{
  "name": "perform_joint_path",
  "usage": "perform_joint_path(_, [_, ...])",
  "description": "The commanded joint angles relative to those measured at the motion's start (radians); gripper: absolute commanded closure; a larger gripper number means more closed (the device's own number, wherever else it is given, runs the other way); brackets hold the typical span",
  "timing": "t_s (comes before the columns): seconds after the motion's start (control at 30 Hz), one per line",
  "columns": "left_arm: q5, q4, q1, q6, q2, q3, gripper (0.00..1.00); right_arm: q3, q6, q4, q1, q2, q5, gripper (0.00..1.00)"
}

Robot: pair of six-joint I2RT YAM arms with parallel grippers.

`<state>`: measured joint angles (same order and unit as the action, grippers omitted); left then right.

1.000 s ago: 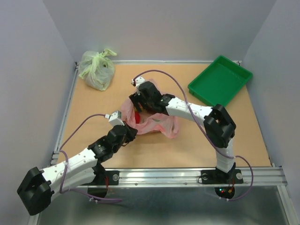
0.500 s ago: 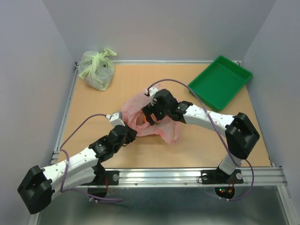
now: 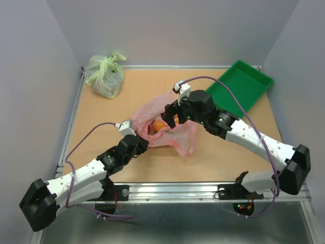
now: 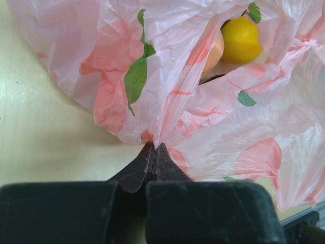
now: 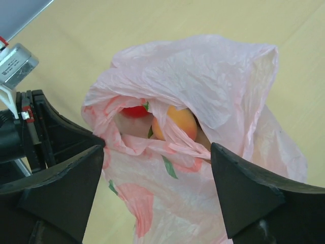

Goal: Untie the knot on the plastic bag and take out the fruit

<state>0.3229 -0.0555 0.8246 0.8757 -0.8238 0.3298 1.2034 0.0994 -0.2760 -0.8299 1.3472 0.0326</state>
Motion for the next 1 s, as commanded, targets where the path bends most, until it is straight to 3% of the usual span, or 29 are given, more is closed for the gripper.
perform_joint_path(0.0, [0.024, -0.014, 0.005, -0.011, 0.008, 0.045, 1.0, -0.05, 0.037, 0.017, 0.0, -0.011, -0.08, 0.12])
perform_joint_path(0.23, [0.022, -0.012, 0.005, -0.009, 0.017, 0.04, 1.0, -0.133, 0.131, 0.09, 0.002, 0.088, -0.037, 0.49])
perform_joint_path(0.3, [0.021, -0.012, 0.005, -0.007, 0.017, 0.037, 1.0, -0.146, 0.151, 0.138, 0.0, 0.108, 0.01, 0.54])
perform_joint_path(0.57, [0.016, -0.017, 0.005, -0.009, 0.005, 0.04, 1.0, -0.151, 0.192, 0.331, -0.003, 0.248, 0.104, 0.57])
perform_joint_path(0.77, [0.007, -0.017, 0.005, -0.011, 0.009, 0.035, 1.0, -0.073, 0.142, 0.342, -0.003, 0.377, 0.056, 0.55])
perform_joint_path(0.87, [-0.001, -0.017, 0.005, -0.009, 0.017, 0.026, 1.0, -0.045, 0.112, 0.34, -0.003, 0.401, 0.009, 0.45])
perform_joint_path(0.97, [-0.007, -0.017, 0.005, -0.003, 0.022, 0.014, 1.0, -0.024, 0.06, 0.34, -0.003, 0.421, -0.002, 0.29])
